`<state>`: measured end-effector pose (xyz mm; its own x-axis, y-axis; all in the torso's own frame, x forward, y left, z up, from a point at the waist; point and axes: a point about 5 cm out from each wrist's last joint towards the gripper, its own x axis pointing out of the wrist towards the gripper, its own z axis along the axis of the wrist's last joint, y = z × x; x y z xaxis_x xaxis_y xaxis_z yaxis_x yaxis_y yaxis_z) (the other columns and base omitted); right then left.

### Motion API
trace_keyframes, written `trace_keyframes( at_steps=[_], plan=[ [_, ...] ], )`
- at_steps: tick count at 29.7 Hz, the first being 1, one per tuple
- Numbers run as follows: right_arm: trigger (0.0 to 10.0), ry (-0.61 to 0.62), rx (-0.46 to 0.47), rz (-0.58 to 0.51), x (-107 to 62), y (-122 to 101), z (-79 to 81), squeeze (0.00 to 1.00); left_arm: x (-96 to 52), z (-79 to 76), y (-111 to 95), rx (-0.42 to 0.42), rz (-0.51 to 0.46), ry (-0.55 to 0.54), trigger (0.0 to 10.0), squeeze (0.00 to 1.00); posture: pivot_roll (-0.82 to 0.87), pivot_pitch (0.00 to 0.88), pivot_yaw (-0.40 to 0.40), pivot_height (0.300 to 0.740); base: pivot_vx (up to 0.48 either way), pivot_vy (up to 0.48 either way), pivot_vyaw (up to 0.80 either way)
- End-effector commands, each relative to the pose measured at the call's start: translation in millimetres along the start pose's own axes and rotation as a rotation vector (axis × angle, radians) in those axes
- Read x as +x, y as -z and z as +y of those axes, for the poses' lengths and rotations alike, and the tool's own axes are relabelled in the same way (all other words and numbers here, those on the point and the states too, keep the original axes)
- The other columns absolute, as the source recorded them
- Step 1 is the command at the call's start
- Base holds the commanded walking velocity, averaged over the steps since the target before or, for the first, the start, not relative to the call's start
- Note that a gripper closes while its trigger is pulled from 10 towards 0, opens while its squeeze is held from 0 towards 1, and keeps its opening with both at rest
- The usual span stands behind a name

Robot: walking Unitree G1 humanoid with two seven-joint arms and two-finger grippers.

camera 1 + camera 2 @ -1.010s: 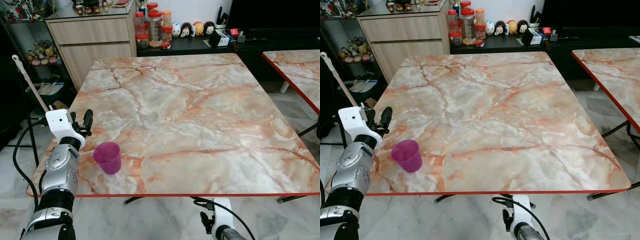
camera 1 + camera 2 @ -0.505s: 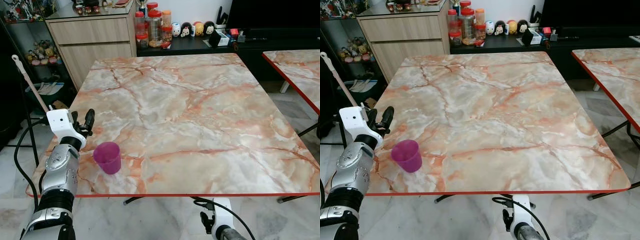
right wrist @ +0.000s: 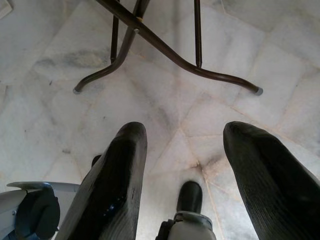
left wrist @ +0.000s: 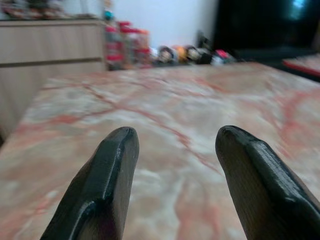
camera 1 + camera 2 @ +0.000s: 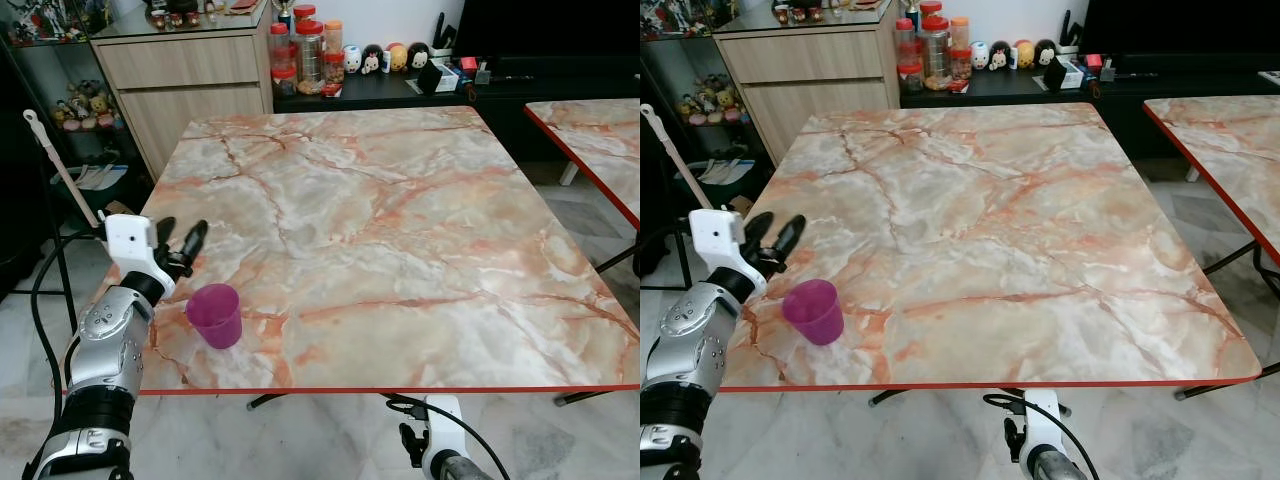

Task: Setting the table

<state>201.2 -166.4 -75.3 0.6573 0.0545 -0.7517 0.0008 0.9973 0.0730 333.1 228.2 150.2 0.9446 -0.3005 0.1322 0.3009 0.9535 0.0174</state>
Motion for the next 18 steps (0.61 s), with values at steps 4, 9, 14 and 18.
trace_keyframes(
  at_steps=[4,9,14,18],
  plan=[
    [10.0,-0.001,0.009,-0.004,0.0,0.0,0.7,0.00,-11.9,-1.1,-10.8,0.049,0.085,0.184,10.0,0.00,0.02,0.000,0.059,0.740,0.000,0.000,0.00],
    [10.0,-0.005,0.009,-0.001,-0.1,0.7,1.5,0.00,-23.7,-1.7,-13.2,0.088,0.174,0.296,10.0,0.00,0.03,0.002,0.058,0.740,0.000,0.000,0.00],
    [10.0,-0.011,0.009,-0.002,0.2,0.4,3.1,0.00,-39.5,-0.6,-16.7,0.147,0.295,0.398,10.0,0.00,0.03,0.005,0.060,0.740,0.000,0.000,0.00],
    [10.0,-0.013,0.008,-0.001,0.3,0.4,3.4,0.00,-42.7,-2.7,-11.0,0.173,0.363,0.410,10.0,0.00,0.03,0.005,0.060,0.740,0.000,0.000,0.00]
  ],
)
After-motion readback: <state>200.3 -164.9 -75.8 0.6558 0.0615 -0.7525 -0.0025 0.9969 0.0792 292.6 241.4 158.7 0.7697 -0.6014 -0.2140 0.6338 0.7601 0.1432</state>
